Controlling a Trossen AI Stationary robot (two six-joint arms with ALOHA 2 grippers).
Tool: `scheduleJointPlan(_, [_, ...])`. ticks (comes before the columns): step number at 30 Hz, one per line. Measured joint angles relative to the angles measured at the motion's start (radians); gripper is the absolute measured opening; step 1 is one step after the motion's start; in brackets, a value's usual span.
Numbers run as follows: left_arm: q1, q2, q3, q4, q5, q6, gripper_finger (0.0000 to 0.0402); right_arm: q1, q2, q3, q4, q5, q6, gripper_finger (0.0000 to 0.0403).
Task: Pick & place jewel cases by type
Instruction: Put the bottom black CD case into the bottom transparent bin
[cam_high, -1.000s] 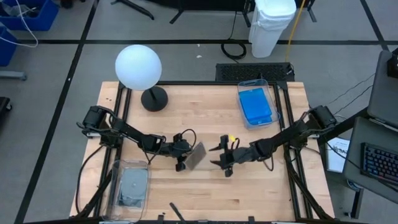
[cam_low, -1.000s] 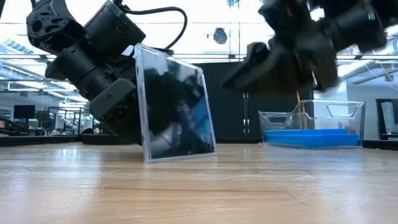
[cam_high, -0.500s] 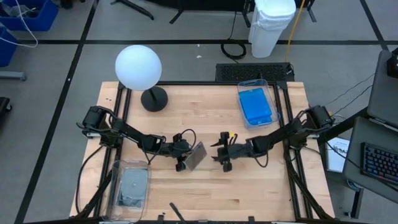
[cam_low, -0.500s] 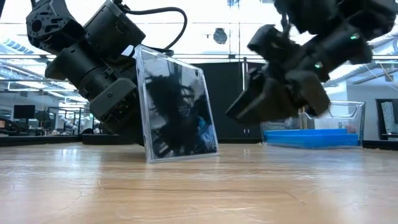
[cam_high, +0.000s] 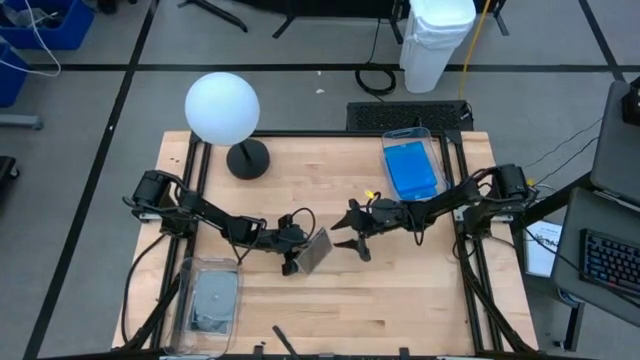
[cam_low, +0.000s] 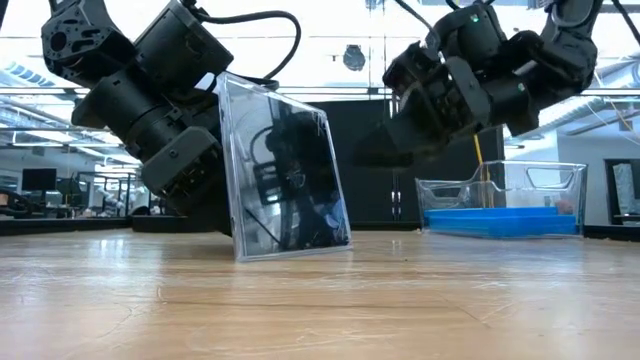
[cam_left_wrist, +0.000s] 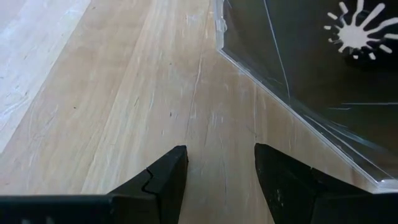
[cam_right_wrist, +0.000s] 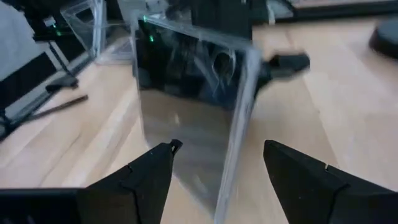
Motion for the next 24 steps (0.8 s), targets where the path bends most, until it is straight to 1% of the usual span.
scheduleJointPlan(3, [0.000,0.000,0.000,0.002,0.000,0.001,0.0195,-0.001,0.040,0.003,0.062,0.000,-0.021,0.0242])
scheduleJointPlan(6, [0.000,0.000,0.000,0.001,0.000,-0.005,0.0195,-0.001,0.104,0.012,0.168,-0.001,-0.021,0.0242])
scheduleJointPlan(8, [0.000,0.000,0.000,0.000,-0.001,-0.014,0.0195,-0.002,0.148,0.031,0.206,-0.009,-0.021,0.0242])
scheduleJointPlan(14, [0.000,0.000,0.000,0.001,0.000,-0.023,0.0195,-0.014,0.253,0.130,0.227,-0.115,0.009,0.0242])
scheduleJointPlan(17, [0.000,0.000,0.000,0.000,0.000,-0.023,0.0195,-0.004,0.269,0.166,0.226,-0.158,0.012,0.0242])
scheduleJointPlan(20, [0.000,0.000,0.000,-0.001,0.000,-0.024,0.0195,0.017,0.263,0.171,0.225,-0.163,0.005,0.0240])
scheduleJointPlan(22, [0.000,0.000,0.000,-0.002,0.002,-0.024,0.0195,0.032,0.250,0.171,0.222,-0.171,0.000,0.0231])
scheduleJointPlan(24, [0.000,0.000,0.000,-0.004,0.001,-0.024,0.0195,0.045,0.240,0.172,0.231,-0.206,-0.002,0.0214])
